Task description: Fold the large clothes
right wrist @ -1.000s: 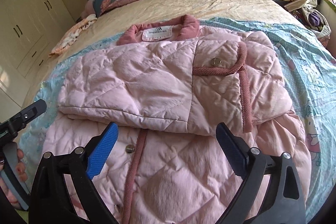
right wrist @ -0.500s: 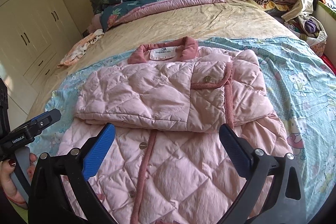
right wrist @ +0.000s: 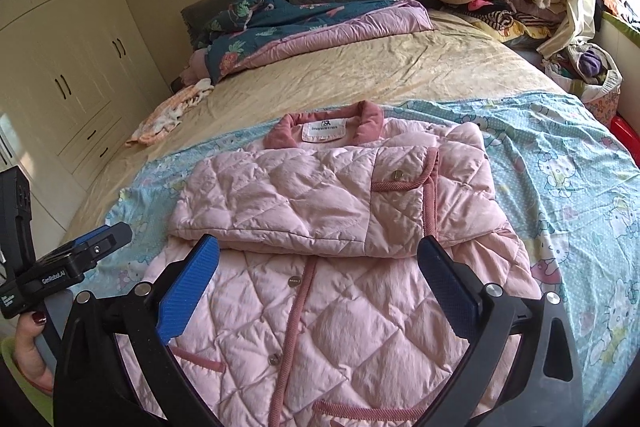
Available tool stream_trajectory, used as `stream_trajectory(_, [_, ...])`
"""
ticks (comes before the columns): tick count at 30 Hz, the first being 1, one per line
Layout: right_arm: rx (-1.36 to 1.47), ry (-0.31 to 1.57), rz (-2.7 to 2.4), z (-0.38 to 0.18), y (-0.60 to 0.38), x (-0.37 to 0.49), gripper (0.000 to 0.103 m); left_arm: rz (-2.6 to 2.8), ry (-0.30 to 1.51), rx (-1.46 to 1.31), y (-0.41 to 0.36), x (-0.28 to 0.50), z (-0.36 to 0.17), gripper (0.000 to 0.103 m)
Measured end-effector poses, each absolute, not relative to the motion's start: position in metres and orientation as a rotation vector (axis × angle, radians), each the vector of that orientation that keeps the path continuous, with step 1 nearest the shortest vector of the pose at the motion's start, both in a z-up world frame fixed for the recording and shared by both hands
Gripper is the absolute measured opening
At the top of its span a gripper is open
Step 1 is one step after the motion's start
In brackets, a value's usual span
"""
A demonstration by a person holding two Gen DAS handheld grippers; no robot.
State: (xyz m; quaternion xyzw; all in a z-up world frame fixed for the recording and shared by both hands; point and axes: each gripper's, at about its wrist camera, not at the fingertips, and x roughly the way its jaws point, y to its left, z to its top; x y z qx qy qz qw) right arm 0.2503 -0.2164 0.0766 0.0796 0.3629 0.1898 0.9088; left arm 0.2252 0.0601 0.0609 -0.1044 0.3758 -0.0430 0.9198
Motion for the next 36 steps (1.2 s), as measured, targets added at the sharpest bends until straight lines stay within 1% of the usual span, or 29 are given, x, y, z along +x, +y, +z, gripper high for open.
stream_trajectory(23, [0.162, 0.614, 0.404, 0.119, -0.235, 0.188, 0.099, -0.112, 0.706, -0.203, 0.052, 0.180, 0.083, 0.095])
stream_trajectory(36, [0.150, 0.609, 0.402, 0.114, -0.243, 0.164, 0.099, -0.107, 0.698, -0.197, 0.055, 0.155, 0.076, 0.095])
